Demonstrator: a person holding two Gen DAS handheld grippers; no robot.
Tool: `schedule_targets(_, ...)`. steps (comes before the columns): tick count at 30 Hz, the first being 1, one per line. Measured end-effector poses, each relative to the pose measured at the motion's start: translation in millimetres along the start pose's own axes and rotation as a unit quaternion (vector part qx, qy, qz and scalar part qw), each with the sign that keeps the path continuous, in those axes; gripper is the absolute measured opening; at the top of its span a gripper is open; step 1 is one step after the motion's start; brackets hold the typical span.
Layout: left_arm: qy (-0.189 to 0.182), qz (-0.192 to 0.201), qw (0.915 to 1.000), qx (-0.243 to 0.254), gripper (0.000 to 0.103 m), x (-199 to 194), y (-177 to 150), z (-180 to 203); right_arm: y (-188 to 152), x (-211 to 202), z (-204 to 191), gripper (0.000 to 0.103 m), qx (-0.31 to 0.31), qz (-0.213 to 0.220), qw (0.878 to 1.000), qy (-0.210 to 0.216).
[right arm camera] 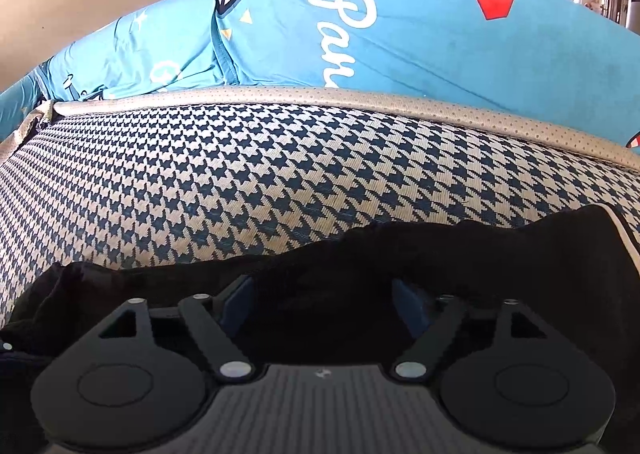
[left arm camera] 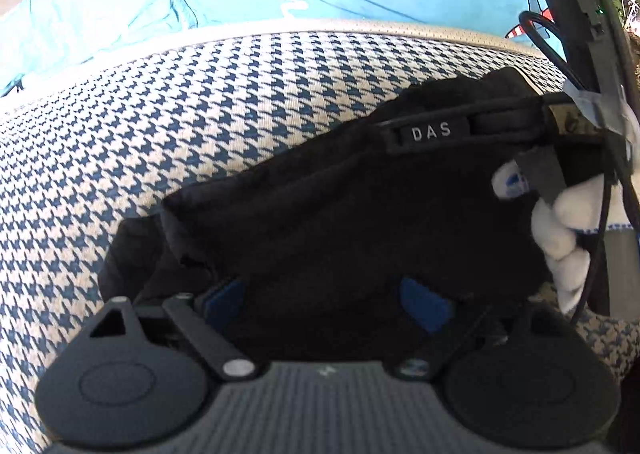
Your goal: Fold clothes
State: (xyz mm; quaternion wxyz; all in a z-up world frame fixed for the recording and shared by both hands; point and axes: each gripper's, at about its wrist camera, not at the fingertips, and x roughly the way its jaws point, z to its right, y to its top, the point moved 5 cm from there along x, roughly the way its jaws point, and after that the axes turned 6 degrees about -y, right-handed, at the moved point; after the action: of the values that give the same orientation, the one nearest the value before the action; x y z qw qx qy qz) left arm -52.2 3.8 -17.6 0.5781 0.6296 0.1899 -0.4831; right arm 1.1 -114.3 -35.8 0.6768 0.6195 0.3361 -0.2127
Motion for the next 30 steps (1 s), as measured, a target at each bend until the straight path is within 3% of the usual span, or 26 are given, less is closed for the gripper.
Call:
schedule_targets(10,0.022,0.036,0.999,-0.012,0.098,-2.5,8.5,-2.2,1.3,-34.1,3.2,0.078,0.028,0.008,1.0,0.006)
schedule_targets(19,0.031,0.029,0.9989,-0.022,0.099,5.3,9.5,-7.6,-4.3,-75.4,23.8,0.095,0.058,0.061,0.996,-0.032)
schedule_targets(30,0.029,0.015,0.999,-0.03,0.103,23.4,6.9,-5.6,-29.0,-113.6,80.4,0.097,0.116,0.055,0.99,-0.058)
